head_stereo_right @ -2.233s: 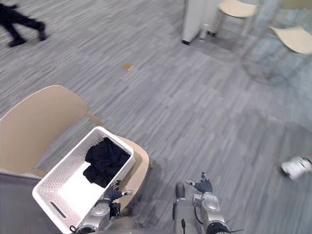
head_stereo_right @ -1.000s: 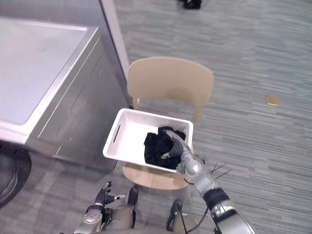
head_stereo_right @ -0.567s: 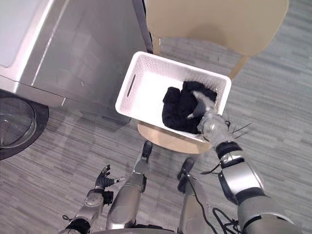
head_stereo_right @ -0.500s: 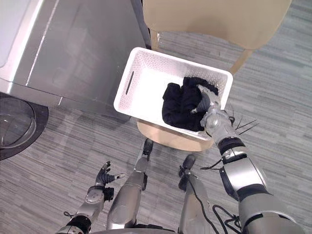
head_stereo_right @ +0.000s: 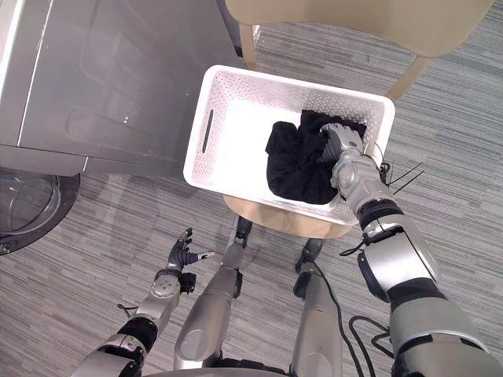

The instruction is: Pick up the laundry basket with both hands and put the clothes into the washing machine.

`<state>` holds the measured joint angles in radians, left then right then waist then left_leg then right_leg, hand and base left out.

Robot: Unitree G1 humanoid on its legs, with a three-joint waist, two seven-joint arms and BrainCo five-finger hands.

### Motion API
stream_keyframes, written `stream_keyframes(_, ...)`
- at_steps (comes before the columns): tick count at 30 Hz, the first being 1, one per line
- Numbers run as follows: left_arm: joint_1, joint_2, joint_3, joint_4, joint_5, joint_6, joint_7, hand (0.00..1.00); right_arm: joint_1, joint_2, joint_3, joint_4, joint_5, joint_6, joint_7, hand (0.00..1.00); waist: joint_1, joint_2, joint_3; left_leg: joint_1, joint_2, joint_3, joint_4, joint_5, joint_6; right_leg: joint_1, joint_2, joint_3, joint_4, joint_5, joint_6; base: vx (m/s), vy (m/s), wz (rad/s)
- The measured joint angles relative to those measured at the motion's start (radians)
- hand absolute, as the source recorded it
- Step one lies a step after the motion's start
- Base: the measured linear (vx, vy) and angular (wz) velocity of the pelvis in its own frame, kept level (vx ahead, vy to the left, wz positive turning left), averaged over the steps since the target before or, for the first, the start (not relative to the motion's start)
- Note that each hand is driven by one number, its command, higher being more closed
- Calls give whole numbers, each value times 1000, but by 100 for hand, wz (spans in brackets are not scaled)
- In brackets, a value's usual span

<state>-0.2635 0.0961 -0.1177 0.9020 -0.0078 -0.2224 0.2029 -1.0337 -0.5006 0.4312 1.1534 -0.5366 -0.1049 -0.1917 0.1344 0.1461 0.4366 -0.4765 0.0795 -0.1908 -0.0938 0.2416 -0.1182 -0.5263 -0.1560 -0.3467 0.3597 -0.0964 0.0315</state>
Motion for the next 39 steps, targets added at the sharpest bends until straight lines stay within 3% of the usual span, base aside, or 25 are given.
stream_keyframes(4, 2, -6, 3, 1, 0, 1, -1, 0, 21, 0, -21, -27, 62, 9, 1, 100, 11, 2, 15, 36, 0, -7, 0, 0, 0, 38, -1, -4, 5, -11, 2, -5, -81, 6)
stream_keyframes(10, 21, -14, 39, 3, 0, 17, -5, 0, 129, 12, -166, -313, 178, 18, -9, 100, 0, -1, 13, 90, 0, -14, -1, -1, 0, 104, 2, -11, -9, -14, 4, 2, -51, 5)
stream_keyframes(15, 89, -14, 83, 17, 5, 26, -7, 0, 312, 139, -277, -575, 364, -36, -24, 100, -17, -42, -43, 140, 3, -3, -1, -15, 12, 163, 10, -9, -37, -15, 9, 39, -46, -2)
stream_keyframes(20, 180, -20, 89, 18, 21, 41, -8, 0, 576, 354, -315, -826, 576, -87, -3, 100, -40, -87, -170, 219, 4, 14, -1, -46, 13, 267, 19, -6, -105, -8, 21, 72, -25, -2)
stream_keyframes(23, 219, -18, 90, 17, 22, 42, -7, 0, 657, 427, -310, -964, 674, -130, 21, 100, -40, -111, -214, 269, 9, 58, -2, -63, 18, 310, 31, 31, -142, 5, 31, 21, 12, -35)
stream_keyframes(28, 265, -12, 86, 16, 21, 44, -8, 0, 688, 476, -221, -1118, 758, -192, 48, 100, -46, -141, -241, 320, 23, 130, -1, -80, 16, 328, 50, 111, -162, 38, 30, -8, 7, -51)
stream_keyframes(30, 259, -12, 80, 4, 20, 43, -8, 0, 700, 482, -216, -1139, 772, -202, 63, 100, -52, -141, -241, 332, 15, 115, -1, -79, 17, 311, 38, 135, -78, 2, 43, -72, -41, 27)
stream_keyframes(31, 257, -10, 80, -14, 19, 40, -7, 0, 711, 485, -216, -1142, 782, -205, 63, 100, -70, -139, -241, 321, 10, 89, 10, -79, 18, 304, 36, 185, 1, -45, 59, -108, -96, 87)
stream_keyframes(33, 250, 3, 80, -62, 17, 35, -6, 0, 735, 483, -216, -1145, 783, -217, 63, 100, -72, -149, -247, 292, -15, 11, 59, -77, 14, 280, 32, 278, 261, -158, 72, -57, -176, 143)
stream_keyframes(34, 255, 6, 78, -103, 16, 34, -5, 0, 737, 483, -208, -1144, 783, -218, 63, 100, -65, -162, -254, 259, -36, -31, 93, -72, 6, 292, 34, 323, 302, -199, 85, -86, -284, 155)
stream_keyframes(35, 272, 7, 80, -159, 13, 27, 0, 0, 725, 479, -193, -1144, 778, -218, 63, 100, -57, -163, -257, 220, -50, -67, 116, -63, -7, 301, 49, 352, 278, -249, 70, -136, -274, 111)
stream_keyframes(36, 285, 8, 81, -190, 8, 22, 4, 0, 715, 478, -178, -1144, 775, -218, 64, 100, -53, -157, -256, 204, -49, -85, 116, -52, -20, 305, 56, 350, 257, -271, 54, -218, -345, 75)
stream_keyframes(37, 310, 0, 79, -244, -5, 15, 12, 0, 698, 467, -155, -1144, 757, -218, 64, 100, -25, -127, -254, 174, -29, -112, 110, -34, -37, 312, 92, 339, 201, -309, 15, -256, -314, 53)
stream_keyframes(38, 338, -29, 75, -281, -23, 13, 16, 0, 694, 446, -142, -1144, 747, -219, 63, 100, -13, -80, -255, 151, -2, -143, 110, -25, -27, 308, 137, 295, 187, -291, -6, -321, -343, 36)
stream_keyframes(39, 342, -31, 74, -286, -24, 13, 16, 0, 694, 444, -141, -1144, 744, -219, 63, 100, -14, -77, -255, 150, 1, -147, 110, -25, -26, 307, 139, 292, 186, -290, -8, -331, -258, 71)
